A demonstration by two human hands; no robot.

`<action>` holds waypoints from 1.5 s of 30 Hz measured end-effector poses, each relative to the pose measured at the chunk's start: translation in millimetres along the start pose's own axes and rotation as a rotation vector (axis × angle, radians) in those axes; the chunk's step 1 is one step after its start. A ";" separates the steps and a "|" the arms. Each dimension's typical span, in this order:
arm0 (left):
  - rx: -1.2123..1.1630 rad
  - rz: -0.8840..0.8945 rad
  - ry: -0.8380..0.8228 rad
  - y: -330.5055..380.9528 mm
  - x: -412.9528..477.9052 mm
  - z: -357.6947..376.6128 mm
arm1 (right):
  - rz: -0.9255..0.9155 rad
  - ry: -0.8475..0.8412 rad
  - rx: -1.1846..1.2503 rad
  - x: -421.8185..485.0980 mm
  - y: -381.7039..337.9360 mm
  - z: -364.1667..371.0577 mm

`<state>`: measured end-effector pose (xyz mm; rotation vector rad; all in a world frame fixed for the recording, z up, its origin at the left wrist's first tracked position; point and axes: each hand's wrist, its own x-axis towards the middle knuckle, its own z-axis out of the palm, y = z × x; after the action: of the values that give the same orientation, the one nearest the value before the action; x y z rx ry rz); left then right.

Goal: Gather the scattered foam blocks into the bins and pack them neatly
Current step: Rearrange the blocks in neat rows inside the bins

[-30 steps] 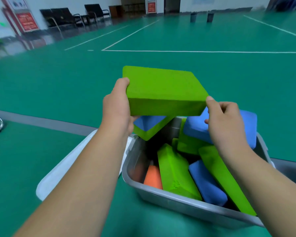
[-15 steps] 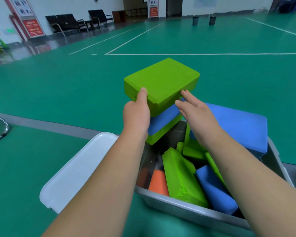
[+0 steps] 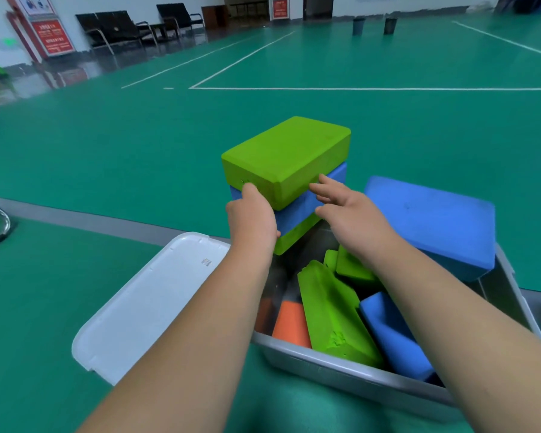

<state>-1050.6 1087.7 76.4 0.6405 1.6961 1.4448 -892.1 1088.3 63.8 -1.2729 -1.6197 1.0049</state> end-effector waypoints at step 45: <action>-0.418 0.161 -0.496 46.6 -118.4 94.9 | -0.223 0.558 -0.538 -65.0 -22.6 -115.2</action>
<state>-912.4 1057.0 148.3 0.8269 0.9454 1.5328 -782.1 1031.9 116.0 -1.5029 -1.5709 0.0414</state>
